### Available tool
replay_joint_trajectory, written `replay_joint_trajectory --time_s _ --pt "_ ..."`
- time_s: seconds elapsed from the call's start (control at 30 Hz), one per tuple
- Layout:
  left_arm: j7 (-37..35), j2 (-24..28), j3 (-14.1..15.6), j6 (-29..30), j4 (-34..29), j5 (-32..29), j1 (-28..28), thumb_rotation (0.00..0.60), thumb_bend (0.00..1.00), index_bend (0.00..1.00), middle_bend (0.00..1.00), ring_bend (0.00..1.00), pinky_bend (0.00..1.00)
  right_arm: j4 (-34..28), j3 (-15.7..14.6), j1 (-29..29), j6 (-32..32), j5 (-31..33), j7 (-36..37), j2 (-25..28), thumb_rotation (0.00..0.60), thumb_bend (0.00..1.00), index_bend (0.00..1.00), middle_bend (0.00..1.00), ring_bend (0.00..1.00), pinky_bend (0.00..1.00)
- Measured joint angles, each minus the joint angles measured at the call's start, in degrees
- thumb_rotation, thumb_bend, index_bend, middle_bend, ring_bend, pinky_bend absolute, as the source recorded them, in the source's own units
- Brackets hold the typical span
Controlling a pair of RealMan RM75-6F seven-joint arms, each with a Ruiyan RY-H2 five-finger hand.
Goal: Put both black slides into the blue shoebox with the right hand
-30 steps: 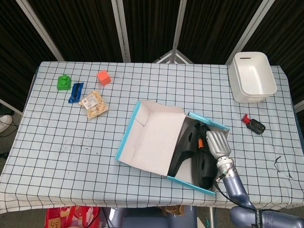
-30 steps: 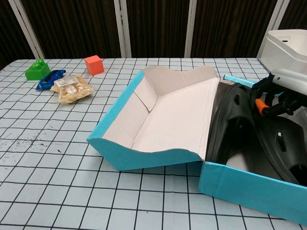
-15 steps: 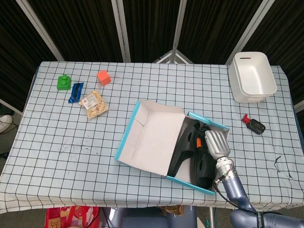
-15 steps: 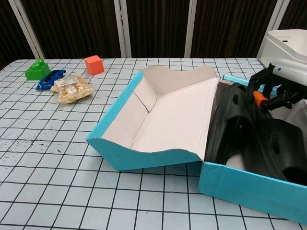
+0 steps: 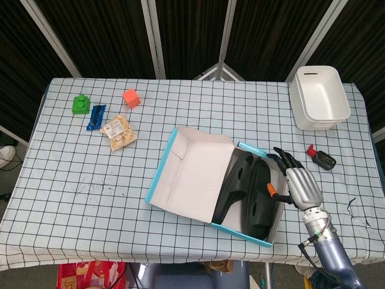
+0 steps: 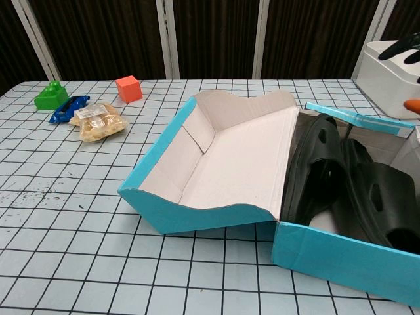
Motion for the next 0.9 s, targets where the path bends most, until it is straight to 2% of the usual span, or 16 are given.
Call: replay_joint_trajectory --time_s 0.23,0.4,0.5,0.7,0.9 --pt "-0.05 0.25 0.56 1.83 -0.29 1.5 0.81 0.6 0.37 0.03 0.0 0.0 0.03 2.45 -5.81 -8.31 12.46 -11.36 -7.26 1.66 0.6 0.37 0.17 0.08 0.09 0.19" --pt "-0.13 0.49 0.97 2.02 -0.57 2.06 1.08 0.6 0.37 0.03 0.0 0.0 0.03 5.26 -8.51 -14.04 19.15 -13.46 -16.06 1.83 0.6 0.35 0.17 0.08 0.1 0.19" --pt "0.07 0.73 1.33 1.95 -0.85 2.29 1.23 0.6 0.37 0.03 0.0 0.0 0.03 7.17 -9.11 -17.02 22.7 -13.61 -18.4 1.31 0.6 0.35 0.17 0.08 0.1 0.19" --pt "0.73 1.31 1.57 1.01 -1.93 1.13 1.34 0.6 0.37 0.03 0.0 0.0 0.03 11.26 -9.14 -20.44 26.12 -13.18 -17.09 0.33 0.6 0.35 0.17 0.08 0.1 0.19" --pt "0.9 1.09 1.72 1.11 -2.04 1.92 1.21 0.6 0.37 0.02 0.0 0.0 0.03 13.28 -9.18 -22.21 26.28 -13.79 -12.99 0.57 0.6 0.35 0.17 0.08 0.1 0.19"
